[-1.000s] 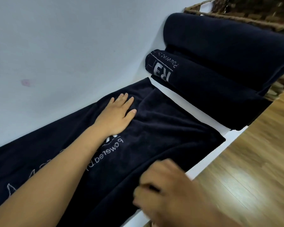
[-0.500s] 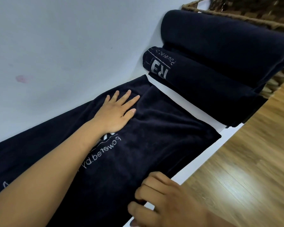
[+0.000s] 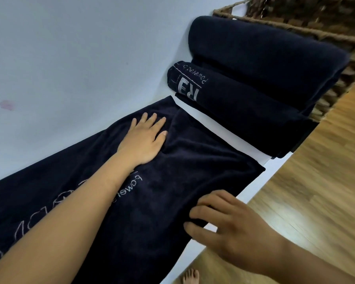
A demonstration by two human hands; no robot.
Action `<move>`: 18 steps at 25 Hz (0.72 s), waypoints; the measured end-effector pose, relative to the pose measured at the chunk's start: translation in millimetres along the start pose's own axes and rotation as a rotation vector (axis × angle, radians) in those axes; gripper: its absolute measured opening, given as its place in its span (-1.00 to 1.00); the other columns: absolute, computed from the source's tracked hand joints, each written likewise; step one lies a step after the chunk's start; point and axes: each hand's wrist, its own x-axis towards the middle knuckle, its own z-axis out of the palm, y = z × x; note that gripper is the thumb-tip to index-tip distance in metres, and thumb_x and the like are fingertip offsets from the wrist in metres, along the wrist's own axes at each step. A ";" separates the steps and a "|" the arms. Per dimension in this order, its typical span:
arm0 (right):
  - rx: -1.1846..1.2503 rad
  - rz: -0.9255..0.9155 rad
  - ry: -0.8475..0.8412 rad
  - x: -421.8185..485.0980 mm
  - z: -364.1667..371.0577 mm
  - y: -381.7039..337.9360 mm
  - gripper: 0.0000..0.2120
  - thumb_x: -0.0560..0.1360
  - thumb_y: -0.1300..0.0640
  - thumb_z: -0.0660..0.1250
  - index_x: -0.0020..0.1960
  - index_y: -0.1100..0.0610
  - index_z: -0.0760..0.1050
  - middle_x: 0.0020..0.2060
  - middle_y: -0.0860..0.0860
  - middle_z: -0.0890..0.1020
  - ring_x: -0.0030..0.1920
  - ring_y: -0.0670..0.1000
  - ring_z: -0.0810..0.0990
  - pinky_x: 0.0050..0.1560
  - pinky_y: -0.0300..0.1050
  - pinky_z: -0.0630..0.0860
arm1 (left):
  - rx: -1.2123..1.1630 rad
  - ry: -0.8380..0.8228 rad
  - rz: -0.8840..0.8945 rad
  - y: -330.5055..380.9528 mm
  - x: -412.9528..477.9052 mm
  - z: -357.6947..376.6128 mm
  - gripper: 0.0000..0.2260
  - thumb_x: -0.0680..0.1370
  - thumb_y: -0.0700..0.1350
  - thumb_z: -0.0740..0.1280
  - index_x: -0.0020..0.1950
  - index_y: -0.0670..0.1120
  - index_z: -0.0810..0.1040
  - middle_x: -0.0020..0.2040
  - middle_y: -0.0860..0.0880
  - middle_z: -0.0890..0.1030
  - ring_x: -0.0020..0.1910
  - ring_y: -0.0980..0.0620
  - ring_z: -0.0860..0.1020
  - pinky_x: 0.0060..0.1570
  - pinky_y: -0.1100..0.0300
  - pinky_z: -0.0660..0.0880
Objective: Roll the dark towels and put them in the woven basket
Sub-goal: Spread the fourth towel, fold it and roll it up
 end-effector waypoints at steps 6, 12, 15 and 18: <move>0.006 0.039 0.072 -8.2 -8.7 -4.0 -0.86 0.49 0.34 0.31 -0.13 0.13 0.57 -0.27 0.03 0.54 -0.32 0.05 0.45 -0.29 -0.08 0.46 | 0.089 -0.089 -0.025 2.1 2.7 -3.3 -0.52 0.64 0.18 -0.10 0.56 0.23 -0.09 0.61 0.02 -0.10 0.57 -0.13 -0.16 0.51 -0.17 -0.18; 0.062 0.342 0.178 -4.0 -22.2 22.1 -0.74 0.60 -0.01 0.25 0.05 0.12 0.64 -0.11 0.02 0.61 -0.16 0.09 0.58 -0.17 -0.05 0.50 | 0.070 0.065 -0.078 16.0 29.2 -13.9 -0.59 0.62 0.12 0.02 0.46 0.20 0.33 0.45 -0.03 0.39 0.37 -0.18 0.37 0.31 -0.04 0.34; 0.037 1.055 0.063 -4.7 -23.1 50.4 -0.66 0.52 -0.13 0.30 0.22 0.00 0.56 0.08 -0.06 0.55 0.09 0.04 0.51 -0.13 -0.15 0.43 | -0.009 0.230 -0.105 15.7 31.0 1.1 -0.59 0.65 0.09 0.04 0.47 0.06 0.38 0.43 -0.05 0.42 0.39 -0.14 0.35 0.33 0.01 0.34; 0.437 1.467 0.104 -7.3 -25.6 53.5 -0.63 0.43 -0.15 0.45 0.16 -0.08 0.46 -0.06 -0.08 0.56 -0.08 -0.03 0.55 -0.26 -0.21 0.40 | -0.030 -0.003 -0.144 9.1 41.7 0.7 -0.49 0.66 0.15 -0.05 0.59 0.02 0.09 0.60 -0.09 0.06 0.57 -0.13 0.00 0.53 -0.05 -0.03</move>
